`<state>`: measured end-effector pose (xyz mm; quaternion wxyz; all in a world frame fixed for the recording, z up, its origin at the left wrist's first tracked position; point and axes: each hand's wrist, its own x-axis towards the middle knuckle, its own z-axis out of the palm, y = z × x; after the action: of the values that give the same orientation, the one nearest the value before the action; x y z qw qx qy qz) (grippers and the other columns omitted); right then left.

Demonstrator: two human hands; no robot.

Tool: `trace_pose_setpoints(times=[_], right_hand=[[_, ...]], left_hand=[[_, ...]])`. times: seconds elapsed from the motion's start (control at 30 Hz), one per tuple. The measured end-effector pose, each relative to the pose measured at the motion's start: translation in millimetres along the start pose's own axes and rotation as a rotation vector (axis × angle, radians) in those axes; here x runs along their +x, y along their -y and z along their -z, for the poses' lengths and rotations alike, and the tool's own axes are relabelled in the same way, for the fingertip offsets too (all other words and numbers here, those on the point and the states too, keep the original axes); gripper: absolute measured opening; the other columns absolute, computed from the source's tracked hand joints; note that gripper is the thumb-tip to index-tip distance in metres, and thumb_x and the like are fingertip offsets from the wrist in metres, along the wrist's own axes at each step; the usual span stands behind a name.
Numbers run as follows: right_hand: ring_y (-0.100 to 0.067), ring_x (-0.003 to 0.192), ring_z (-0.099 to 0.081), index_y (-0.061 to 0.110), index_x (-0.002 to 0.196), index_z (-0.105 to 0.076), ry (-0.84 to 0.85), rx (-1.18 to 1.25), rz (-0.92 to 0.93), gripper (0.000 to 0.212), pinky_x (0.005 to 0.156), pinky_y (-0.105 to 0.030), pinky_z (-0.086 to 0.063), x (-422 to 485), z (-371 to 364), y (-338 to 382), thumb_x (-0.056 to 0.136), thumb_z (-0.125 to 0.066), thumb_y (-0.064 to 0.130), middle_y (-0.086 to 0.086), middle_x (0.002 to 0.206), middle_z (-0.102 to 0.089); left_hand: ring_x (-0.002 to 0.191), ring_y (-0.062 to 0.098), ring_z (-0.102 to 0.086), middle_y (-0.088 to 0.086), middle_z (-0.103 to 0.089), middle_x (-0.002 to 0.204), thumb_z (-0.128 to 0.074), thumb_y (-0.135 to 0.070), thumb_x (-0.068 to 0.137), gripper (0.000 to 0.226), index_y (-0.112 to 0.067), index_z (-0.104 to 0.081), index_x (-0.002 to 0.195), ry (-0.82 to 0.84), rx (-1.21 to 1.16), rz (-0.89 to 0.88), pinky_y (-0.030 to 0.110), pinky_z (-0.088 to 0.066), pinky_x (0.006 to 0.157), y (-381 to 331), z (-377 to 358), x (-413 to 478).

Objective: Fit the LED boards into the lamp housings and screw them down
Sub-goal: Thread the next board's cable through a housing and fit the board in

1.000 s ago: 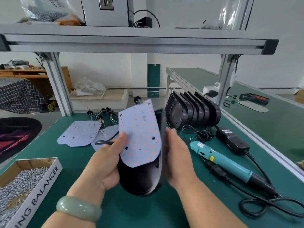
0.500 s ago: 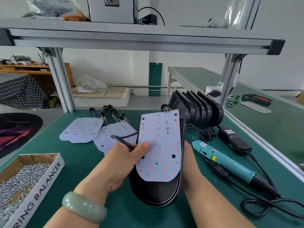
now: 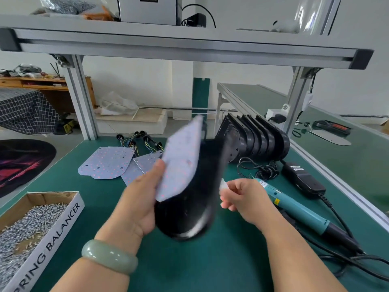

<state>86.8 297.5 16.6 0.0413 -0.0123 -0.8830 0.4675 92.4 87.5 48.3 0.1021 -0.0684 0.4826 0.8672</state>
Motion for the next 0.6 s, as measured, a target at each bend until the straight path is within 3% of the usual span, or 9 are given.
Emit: trace_pose_setpoints(times=[0.1, 0.2, 0.27, 0.33, 0.37, 0.43, 0.5, 0.57, 0.6], right_hand=[[-0.012, 0.061, -0.065, 0.014, 0.073, -0.063, 0.014, -0.165, -0.149, 0.03, 0.063, -0.03, -0.051, 0.3, 2.5, -3.3, 0.092, -0.055, 0.036, 0.001, 0.064, -0.067], [-0.023, 0.065, -0.054, 0.014, 0.063, -0.048, -0.157, -0.494, -0.222, 0.042, 0.064, -0.032, -0.042, 3.5, 9.2, 0.0, 0.095, -0.046, 0.041, 0.001, 0.064, -0.056], [-0.026, 0.09, -0.054, 0.019, 0.093, -0.059, -0.198, -0.633, -0.225, 0.021, 0.079, -0.034, -0.043, -0.6, 9.4, 7.6, 0.094, -0.047, 0.037, -0.002, 0.103, -0.064], [-0.029, 0.127, -0.038, 0.017, 0.142, -0.035, -0.251, -0.785, -0.11, 0.059, 0.106, -0.036, -0.03, -1.6, -0.5, 5.9, 0.09, -0.055, 0.036, -0.005, 0.145, -0.04], [-0.029, 0.136, -0.028, 0.013, 0.149, -0.024, -0.338, -0.757, 0.038, 0.072, 0.114, -0.035, -0.02, -2.4, -7.4, 8.4, 0.088, -0.058, 0.032, -0.006, 0.153, -0.028], [-0.026, 0.142, -0.023, 0.009, 0.148, -0.028, -0.437, -0.467, 0.293, 0.073, 0.118, -0.039, -0.012, -5.5, -20.3, 22.1, 0.084, -0.063, 0.017, -0.006, 0.156, -0.025], [-0.017, 0.138, -0.036, 0.016, 0.138, -0.047, -0.276, -0.008, 0.43, 0.059, 0.115, -0.046, -0.023, -7.5, -27.4, 30.3, 0.081, -0.062, 0.007, 0.001, 0.148, -0.044], [-0.004, 0.11, -0.06, 0.021, 0.115, -0.062, -0.05, 0.408, 0.386, 0.033, 0.097, -0.035, -0.046, -9.5, -30.5, 33.3, 0.086, -0.06, 0.006, 0.012, 0.115, -0.068], [-0.001, 0.087, -0.064, 0.018, 0.1, -0.066, -0.045, 0.502, 0.339, 0.019, 0.081, -0.026, -0.051, -9.6, -29.3, 33.4, 0.088, -0.062, 0.005, 0.013, 0.094, -0.072]], left_hand=[[0.053, 0.019, -0.065, 0.013, -0.068, 0.09, -0.044, -0.039, 0.098, 0.042, -0.003, -0.067, 0.099, -0.08, -0.058, -0.088, 0.026, -0.053, 0.043, -18.1, 13.4, 1.6], [0.05, 0.016, -0.066, 0.009, -0.073, 0.074, -0.047, -0.042, 0.095, 0.043, -0.006, -0.069, 0.09, -0.096, 0.022, -0.078, 0.022, -0.05, 0.04, -20.9, 17.4, -1.1], [0.051, 0.015, -0.066, 0.011, -0.074, 0.078, -0.046, -0.041, 0.095, 0.043, -0.005, -0.069, 0.094, -0.064, 0.093, -0.042, 0.02, -0.05, 0.041, -15.3, 12.8, -2.3], [0.056, 0.018, -0.066, 0.014, -0.073, 0.088, -0.049, -0.041, 0.094, 0.044, -0.003, -0.071, 0.095, -0.042, 0.154, -0.026, 0.021, -0.051, 0.045, -8.7, 8.3, -2.0], [0.057, 0.018, -0.066, 0.015, -0.074, 0.088, -0.051, -0.04, 0.093, 0.043, -0.003, -0.073, 0.092, -0.029, 0.172, -0.031, 0.022, -0.051, 0.045, -5.1, 6.6, -1.6], [0.053, 0.017, -0.066, 0.011, -0.074, 0.076, -0.052, -0.037, 0.091, 0.041, -0.008, -0.078, 0.077, 0.008, 0.189, -0.054, 0.021, -0.05, 0.045, 1.6, 3.1, -2.5], [0.059, 0.018, -0.07, 0.012, -0.075, 0.078, -0.055, -0.036, 0.087, 0.037, -0.011, -0.079, 0.073, 0.072, 0.19, -0.088, 0.023, -0.053, 0.049, 6.9, 0.0, -3.8], [0.067, 0.02, -0.072, 0.015, -0.075, 0.085, -0.057, -0.037, 0.078, 0.035, -0.009, -0.079, 0.077, 0.126, 0.178, -0.105, 0.026, -0.056, 0.055, 9.7, -0.7, -3.7], [0.067, 0.021, -0.072, 0.015, -0.075, 0.085, -0.058, -0.037, 0.075, 0.035, -0.009, -0.079, 0.077, 0.124, 0.167, -0.111, 0.026, -0.056, 0.056, 9.4, -0.9, -3.7]])
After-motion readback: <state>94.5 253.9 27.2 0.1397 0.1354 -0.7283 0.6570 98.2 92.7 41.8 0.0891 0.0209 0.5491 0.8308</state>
